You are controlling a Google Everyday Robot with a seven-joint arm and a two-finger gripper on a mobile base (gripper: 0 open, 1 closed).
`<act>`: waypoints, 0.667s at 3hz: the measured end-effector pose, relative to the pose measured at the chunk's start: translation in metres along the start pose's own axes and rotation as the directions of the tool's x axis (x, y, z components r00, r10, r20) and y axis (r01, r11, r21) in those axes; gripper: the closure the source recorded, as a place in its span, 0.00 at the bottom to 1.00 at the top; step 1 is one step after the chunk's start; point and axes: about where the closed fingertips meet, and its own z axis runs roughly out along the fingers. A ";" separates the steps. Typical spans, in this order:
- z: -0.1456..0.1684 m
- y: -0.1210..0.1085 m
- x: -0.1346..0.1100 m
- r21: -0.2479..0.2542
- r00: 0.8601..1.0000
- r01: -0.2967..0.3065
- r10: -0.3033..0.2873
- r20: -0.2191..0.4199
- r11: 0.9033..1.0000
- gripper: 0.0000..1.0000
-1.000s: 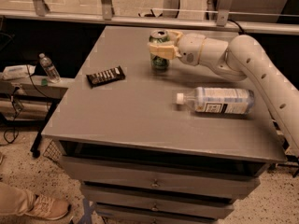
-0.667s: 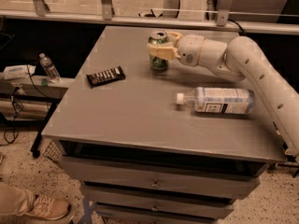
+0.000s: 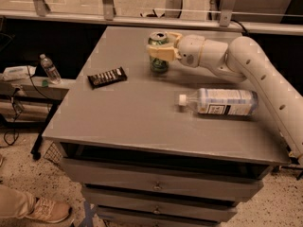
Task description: Place green can upright
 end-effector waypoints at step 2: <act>0.005 0.003 -0.001 -0.009 1.000 0.000 0.000 0.002 1.000 0.00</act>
Offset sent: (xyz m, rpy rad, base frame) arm -0.0004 0.0027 0.0002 0.0003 0.0000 0.0041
